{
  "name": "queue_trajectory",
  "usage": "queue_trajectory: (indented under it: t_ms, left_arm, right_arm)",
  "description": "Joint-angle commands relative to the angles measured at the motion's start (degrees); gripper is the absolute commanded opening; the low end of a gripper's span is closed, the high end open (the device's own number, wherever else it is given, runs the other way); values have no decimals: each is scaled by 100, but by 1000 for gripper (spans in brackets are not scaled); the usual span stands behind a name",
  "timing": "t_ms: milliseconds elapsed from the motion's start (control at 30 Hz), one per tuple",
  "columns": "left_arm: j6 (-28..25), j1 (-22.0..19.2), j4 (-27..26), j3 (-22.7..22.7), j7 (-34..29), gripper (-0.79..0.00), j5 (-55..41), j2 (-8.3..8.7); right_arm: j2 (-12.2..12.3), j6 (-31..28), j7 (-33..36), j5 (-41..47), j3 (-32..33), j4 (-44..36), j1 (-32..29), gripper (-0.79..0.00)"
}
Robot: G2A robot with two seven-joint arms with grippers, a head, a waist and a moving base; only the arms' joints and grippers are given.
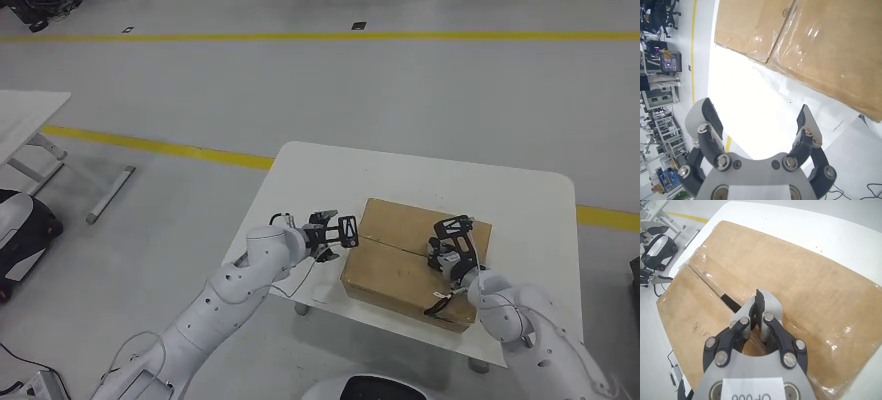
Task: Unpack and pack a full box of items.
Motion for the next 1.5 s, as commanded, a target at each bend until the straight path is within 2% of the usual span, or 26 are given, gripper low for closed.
queue_trajectory:
  t_ms: [0,167,500,533,567,600,633,667,700,1100,1333,1367,1467]
  left_arm:
    - [51,-116,274,64,147,0,-123,-32]
    - [257,-343,662,328,343,0,178,-94]
    - [706,-639,1379,541,861,0,-197,-248]
    - [748,-666,1417,552,873,-46,-178,-256]
    - [770,-686,1451,564,873,-132,-153,-263]
    - [805,-703,1481,568,870,-443,-138,-269]
    - [821,-717,1506,573,870,-606,-129,-274]
    - [850,-727,1523,575,868,-733,-121,-280]
    - [856,-732,1533,582,872,-785,-116,-285]
    - [1055,-650,1464,478,807,-785,34,-288]
    - [982,-539,1034,308,665,-785,247,-238]
    - [926,-511,947,265,642,-659,236,-227]
    - [772,-423,658,96,593,-517,163,-191]
  right_arm:
    - [-4,-2,16,-3,13,-10,-12,-785]
    - [-13,-4,25,-21,55,-43,-40,-785]
    - [-38,-15,68,-59,105,-77,-66,-785]
    - [-41,-16,69,-62,107,-76,-67,-785]
    - [-45,-17,70,-65,109,-74,-67,-785]
    - [-48,-18,71,-68,111,-73,-68,-785]
    - [-51,-20,72,-72,115,-71,-68,-785]
    - [-54,-24,79,-69,119,-61,-69,-785]
    - [-56,-29,85,-78,124,-53,-67,-785]
    - [-88,-85,128,-87,166,-20,-62,-785]
    - [-108,-84,148,-111,185,15,-48,-785]
    - [-111,-88,153,-111,190,19,-45,-785]
    - [-118,-112,175,-109,200,29,-39,-785]
